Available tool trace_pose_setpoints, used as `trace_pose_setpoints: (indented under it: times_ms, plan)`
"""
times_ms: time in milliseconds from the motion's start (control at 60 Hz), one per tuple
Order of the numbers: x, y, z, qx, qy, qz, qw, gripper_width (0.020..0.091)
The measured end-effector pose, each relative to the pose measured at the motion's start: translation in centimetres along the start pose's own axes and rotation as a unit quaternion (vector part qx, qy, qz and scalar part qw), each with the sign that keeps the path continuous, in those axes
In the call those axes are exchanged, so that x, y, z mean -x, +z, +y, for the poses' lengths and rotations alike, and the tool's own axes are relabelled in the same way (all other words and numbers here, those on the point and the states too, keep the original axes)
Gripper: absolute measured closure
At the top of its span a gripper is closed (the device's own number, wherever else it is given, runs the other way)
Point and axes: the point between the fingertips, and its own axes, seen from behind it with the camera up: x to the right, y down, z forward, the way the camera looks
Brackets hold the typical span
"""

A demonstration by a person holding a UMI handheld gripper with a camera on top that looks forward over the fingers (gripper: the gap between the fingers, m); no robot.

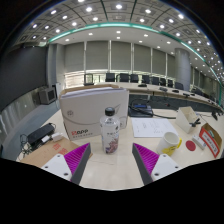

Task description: Pour water

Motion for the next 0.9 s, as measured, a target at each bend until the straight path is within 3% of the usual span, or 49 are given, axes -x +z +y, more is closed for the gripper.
trace_pose_setpoints:
  times_ms: [267,333,383,433,700,900]
  plan:
    - [1.0,12.3,0.1,-0.023,0.011,0.002,1.0,0.0272]
    - [0.9,14.4,0.2,-0.03,0.008,0.001,1.0,0.0332]
    - [0.9,15.3,0.1,-0.032,0.009,0.0,0.999,0.0422]
    - [0.7,15.9,-0.3,-0.042,0.01,0.001,0.999,0.0548]
    - [1.0,16.0,-0.5,-0.041,0.009,-0.015,0.999,0.0679]
    - [-1.1,12.9,-3.9,-0.053,0.11,-0.043,0.992,0.068]
